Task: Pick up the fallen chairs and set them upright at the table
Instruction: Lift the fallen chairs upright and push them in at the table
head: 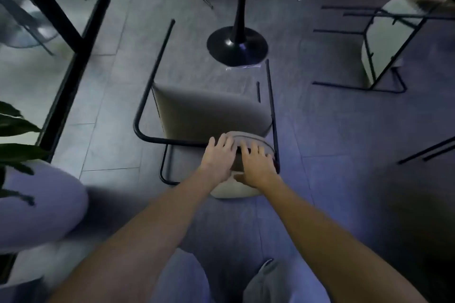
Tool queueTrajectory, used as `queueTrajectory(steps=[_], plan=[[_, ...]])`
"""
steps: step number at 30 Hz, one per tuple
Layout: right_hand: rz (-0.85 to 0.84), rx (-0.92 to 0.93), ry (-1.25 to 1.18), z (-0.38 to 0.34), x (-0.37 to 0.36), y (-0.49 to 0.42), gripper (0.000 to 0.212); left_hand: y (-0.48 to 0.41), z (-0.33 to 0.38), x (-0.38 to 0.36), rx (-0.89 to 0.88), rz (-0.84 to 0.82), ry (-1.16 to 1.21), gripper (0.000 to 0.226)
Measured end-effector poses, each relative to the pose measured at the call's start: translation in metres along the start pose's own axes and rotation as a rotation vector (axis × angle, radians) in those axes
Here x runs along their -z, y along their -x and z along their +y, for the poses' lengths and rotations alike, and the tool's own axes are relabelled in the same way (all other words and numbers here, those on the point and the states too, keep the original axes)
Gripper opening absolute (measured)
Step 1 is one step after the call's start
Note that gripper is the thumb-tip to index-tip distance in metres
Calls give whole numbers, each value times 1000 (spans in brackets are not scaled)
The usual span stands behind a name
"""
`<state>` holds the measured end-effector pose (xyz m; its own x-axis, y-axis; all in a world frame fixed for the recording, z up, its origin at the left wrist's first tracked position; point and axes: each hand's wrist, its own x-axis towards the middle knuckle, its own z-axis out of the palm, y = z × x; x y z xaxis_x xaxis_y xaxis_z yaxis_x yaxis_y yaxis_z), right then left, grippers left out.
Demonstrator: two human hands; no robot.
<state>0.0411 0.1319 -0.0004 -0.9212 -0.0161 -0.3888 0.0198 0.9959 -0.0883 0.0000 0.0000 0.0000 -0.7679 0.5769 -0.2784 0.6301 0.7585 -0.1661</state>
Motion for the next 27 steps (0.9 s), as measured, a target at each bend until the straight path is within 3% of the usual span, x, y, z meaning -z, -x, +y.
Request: queueTrajectory(steps=[8,27], plan=[[93,-64,-38,7,-48,-35,94,-29,18,-38,38,92,-25,80],[7,-70,-285,41,-26,-33,101,-54,22,24,-99,-96,-134,79]])
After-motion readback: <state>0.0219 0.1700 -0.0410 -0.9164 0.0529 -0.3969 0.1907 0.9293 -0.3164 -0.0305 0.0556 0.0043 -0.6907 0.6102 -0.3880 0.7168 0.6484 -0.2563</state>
